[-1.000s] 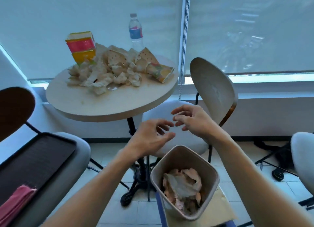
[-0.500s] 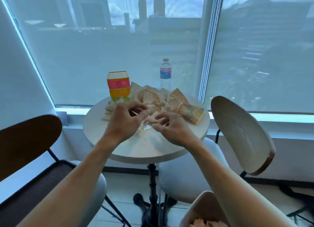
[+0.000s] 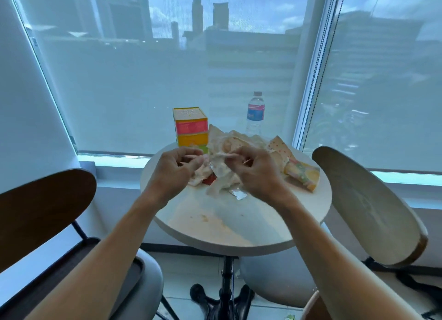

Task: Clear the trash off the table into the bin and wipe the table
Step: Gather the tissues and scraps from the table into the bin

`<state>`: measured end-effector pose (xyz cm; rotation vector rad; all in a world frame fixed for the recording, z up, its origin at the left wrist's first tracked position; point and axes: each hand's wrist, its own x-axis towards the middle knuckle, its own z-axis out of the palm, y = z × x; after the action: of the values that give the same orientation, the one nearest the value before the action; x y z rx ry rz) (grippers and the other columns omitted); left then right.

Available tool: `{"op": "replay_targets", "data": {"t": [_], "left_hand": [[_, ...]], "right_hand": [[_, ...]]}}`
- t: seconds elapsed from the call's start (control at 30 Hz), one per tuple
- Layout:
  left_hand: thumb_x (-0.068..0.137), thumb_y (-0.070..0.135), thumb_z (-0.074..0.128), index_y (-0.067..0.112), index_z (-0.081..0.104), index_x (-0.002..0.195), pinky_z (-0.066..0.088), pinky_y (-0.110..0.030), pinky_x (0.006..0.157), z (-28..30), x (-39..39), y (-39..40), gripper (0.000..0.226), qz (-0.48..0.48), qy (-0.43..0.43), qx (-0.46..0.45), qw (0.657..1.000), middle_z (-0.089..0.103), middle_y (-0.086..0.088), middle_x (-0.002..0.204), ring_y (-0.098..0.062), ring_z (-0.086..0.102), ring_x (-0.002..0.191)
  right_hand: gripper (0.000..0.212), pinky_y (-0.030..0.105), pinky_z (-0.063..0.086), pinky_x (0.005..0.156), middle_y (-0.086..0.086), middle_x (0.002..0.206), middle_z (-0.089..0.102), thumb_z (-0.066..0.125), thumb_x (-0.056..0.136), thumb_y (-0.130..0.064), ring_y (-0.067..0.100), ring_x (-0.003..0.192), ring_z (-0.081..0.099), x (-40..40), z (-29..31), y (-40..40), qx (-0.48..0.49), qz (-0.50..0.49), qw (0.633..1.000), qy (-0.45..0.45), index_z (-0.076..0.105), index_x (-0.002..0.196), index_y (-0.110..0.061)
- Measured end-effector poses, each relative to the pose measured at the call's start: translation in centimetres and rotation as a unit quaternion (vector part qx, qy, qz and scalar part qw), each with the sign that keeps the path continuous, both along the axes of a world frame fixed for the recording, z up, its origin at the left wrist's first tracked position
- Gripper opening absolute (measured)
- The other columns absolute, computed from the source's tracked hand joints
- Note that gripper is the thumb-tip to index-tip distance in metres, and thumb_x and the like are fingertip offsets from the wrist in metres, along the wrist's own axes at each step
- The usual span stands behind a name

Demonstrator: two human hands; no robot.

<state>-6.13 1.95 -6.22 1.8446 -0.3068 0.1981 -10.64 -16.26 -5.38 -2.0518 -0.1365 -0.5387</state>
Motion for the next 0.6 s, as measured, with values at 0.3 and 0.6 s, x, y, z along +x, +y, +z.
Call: {"op": "replay_targets", "data": {"t": [0.3, 0.6], "left_hand": [[0.099, 0.039, 0.046, 0.028, 0.063, 0.113, 0.053, -0.036, 0.072, 1.2, -0.3, -1.9, 0.025, -0.149, 0.136, -0.202, 0.958, 0.067, -0.015, 0.109, -0.035, 0.063, 0.093], [0.099, 0.026, 0.048, 0.020, 0.069, 0.100, 0.054, -0.026, 0.054, 2.0, -1.0, -2.4, 0.022, -0.244, 0.172, -0.259, 0.918, 0.074, -0.005, 0.094, -0.021, 0.070, 0.075]], "right_hand": [[0.015, 0.016, 0.045, 0.052, 0.001, 0.070, 0.065, 0.065, 0.091, -0.005, 0.007, 0.057, 0.062, -1.1, 5.7, 0.0, 0.176, 0.030, 0.982, -0.063, 0.067, 0.087, -0.019], [0.028, 0.031, 0.058, 0.079, 0.003, 0.089, 0.074, 0.058, 0.082, 0.003, 0.014, 0.083, 0.071, 0.8, 2.0, 1.8, 0.016, 0.020, 1.000, 0.002, 0.076, 0.094, -0.016]]}}
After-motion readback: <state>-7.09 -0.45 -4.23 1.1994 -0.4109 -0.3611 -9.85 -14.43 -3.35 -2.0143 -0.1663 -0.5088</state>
